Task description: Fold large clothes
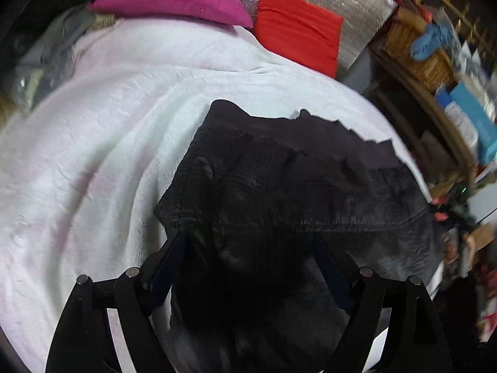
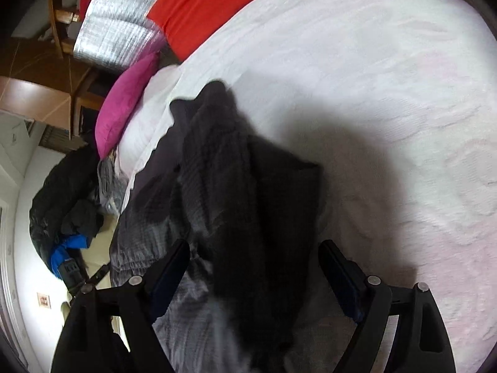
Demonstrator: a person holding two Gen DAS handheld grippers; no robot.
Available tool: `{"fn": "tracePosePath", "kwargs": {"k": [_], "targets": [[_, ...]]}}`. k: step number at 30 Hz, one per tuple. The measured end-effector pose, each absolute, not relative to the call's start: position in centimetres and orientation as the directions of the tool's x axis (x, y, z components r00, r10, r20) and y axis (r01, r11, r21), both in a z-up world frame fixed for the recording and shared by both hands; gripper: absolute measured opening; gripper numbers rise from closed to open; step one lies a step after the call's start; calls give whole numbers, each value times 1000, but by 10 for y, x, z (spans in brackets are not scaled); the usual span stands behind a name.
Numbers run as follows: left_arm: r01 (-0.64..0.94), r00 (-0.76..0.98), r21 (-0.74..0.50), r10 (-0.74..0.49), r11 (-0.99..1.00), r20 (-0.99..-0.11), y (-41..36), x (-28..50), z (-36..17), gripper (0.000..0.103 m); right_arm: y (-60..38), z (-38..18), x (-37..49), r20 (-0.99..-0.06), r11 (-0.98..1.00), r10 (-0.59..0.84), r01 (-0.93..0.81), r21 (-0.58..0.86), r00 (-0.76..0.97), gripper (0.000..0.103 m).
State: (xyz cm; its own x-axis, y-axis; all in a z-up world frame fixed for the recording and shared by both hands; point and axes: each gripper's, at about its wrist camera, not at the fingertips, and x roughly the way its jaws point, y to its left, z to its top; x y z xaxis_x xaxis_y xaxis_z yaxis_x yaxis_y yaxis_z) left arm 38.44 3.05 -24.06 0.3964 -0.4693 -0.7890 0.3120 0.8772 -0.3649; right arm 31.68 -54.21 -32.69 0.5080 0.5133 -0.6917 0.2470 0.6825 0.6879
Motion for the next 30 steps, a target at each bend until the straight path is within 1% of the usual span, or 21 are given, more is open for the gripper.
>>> {"fn": "tracePosePath", "kwargs": {"k": [2, 3, 4, 6, 8, 9, 12, 14, 16, 19, 22, 24, 26, 30], "targets": [[303, 352, -457, -544, 836, -762, 40, 393, -247, 87, -551, -330, 314, -676, 662, 528, 249, 707, 513, 88], [300, 331, -488, -569, 820, -753, 41, 396, -251, 90, -553, -332, 312, -658, 642, 550, 242, 727, 515, 88], [298, 317, -502, -581, 812, -750, 42, 398, -254, 91, -554, -334, 312, -649, 634, 564, 236, 737, 510, 88], [296, 304, -482, -559, 825, -771, 40, 401, -259, 91, -552, -334, 312, -650, 645, 569, 216, 733, 504, 88], [264, 311, -410, -480, 873, -820, 40, 405, -264, 91, -549, -334, 313, -631, 635, 594, 190, 748, 499, 88], [248, 299, -408, -470, 879, -830, 42, 408, -265, 91, -547, -334, 313, -619, 623, 611, 183, 761, 494, 88], [198, 271, -473, -511, 859, -816, 53, 409, -272, 91, -541, -335, 315, -609, 618, 633, 161, 770, 478, 88], [224, 229, -481, -525, 848, -820, 47, 406, -277, 91, -536, -335, 317, -605, 618, 644, 147, 772, 469, 89], [255, 193, -513, -563, 819, -803, 39, 404, -281, 91, -532, -335, 319, -603, 622, 646, 136, 771, 468, 90], [289, 171, -527, -585, 799, -793, 27, 401, -282, 94, -525, -334, 320, -591, 612, 656, 127, 781, 469, 92], [286, 148, -558, -611, 779, -777, 18, 400, -282, 95, -515, -335, 326, -569, 590, 682, 113, 799, 459, 94], [304, 143, -590, -649, 748, -748, 12, 396, -275, 95, -501, -334, 333, -551, 576, 706, 91, 812, 446, 100], [332, 144, -620, -688, 711, -711, 7, 392, -268, 95, -488, -332, 338, -545, 576, 716, 72, 814, 436, 102], [343, 142, -611, -683, 713, -717, -3, 395, -269, 95, -475, -331, 341, -561, 598, 700, 66, 799, 442, 103]]}}
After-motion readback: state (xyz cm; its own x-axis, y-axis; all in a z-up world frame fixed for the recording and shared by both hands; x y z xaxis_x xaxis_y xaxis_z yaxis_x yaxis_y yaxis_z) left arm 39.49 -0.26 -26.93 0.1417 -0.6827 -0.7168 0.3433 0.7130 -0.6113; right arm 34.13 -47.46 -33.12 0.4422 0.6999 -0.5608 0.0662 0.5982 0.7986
